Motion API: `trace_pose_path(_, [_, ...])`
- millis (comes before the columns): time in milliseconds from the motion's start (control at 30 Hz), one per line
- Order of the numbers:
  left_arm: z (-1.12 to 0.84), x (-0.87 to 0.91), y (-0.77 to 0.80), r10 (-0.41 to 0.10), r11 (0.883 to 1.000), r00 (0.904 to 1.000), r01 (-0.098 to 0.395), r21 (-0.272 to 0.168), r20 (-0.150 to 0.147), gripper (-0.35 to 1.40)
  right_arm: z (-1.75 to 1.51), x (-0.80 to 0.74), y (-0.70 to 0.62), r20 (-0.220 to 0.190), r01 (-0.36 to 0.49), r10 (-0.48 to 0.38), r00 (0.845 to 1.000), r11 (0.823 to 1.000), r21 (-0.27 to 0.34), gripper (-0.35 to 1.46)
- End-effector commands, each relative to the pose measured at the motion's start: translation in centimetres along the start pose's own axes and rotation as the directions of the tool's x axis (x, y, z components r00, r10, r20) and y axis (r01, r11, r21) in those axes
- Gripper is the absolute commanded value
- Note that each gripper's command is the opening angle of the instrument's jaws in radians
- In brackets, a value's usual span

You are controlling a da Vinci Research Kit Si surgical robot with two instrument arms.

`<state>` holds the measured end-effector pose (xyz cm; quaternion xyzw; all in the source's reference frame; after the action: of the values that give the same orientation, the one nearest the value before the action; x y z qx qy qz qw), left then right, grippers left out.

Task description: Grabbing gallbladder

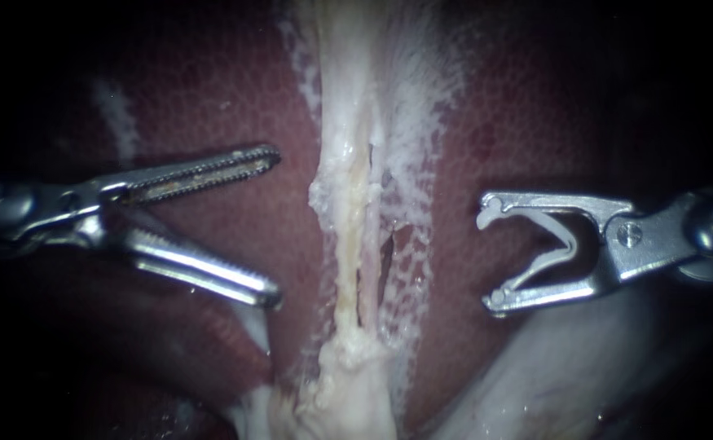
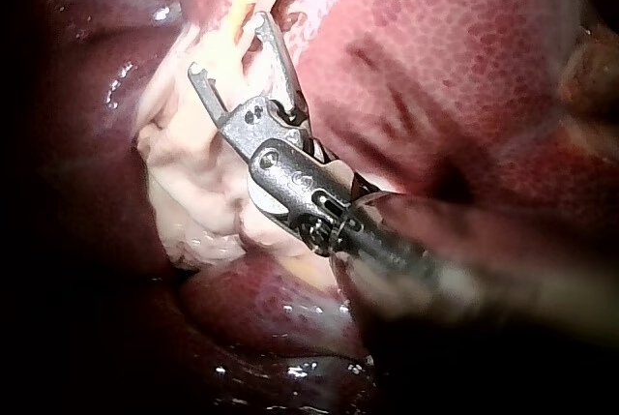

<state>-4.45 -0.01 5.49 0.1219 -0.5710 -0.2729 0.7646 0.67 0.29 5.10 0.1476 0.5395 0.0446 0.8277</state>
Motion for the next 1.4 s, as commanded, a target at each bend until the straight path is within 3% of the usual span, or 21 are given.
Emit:
trace_pose_path(33, [0.03,0.02,0.01,-0.012,1.000,0.9999,0.012,-0.001,-0.001,0.88,0.00,0.00,0.00,0.000,0.000,0.000,1.000,1.000,0.000,0.60])
trace_pose_path(300, [0.16,0.10,0.05,-0.050,0.999,0.9987,0.050,-0.008,-0.005,0.83,0.00,0.00,0.00,0.000,0.000,0.000,1.000,1.000,0.000,0.60])
trace_pose_path(867, [0.33,0.34,0.03,-0.107,0.994,0.9927,0.106,-0.024,-0.056,0.69,0.00,0.00,0.00,0.000,0.000,0.000,1.000,1.000,0.000,0.60])
trace_pose_path(1067, [0.37,0.43,0.10,-0.121,0.992,0.9899,0.120,-0.028,-0.073,0.62,0.00,0.00,0.00,0.000,0.000,0.000,1.000,1.000,0.000,0.60])
trace_pose_path(1200, [0.38,0.46,0.17,-0.127,0.992,0.9888,0.125,-0.029,-0.078,0.46,0.00,0.00,0.00,0.000,0.000,0.000,1.000,1.000,0.000,0.60])
trace_pose_path(1400, [0.38,0.51,0.26,-0.151,0.988,0.9846,0.148,-0.033,-0.089,0.04,0.01,0.00,0.00,0.000,0.000,0.000,1.000,1.000,0.000,0.60])
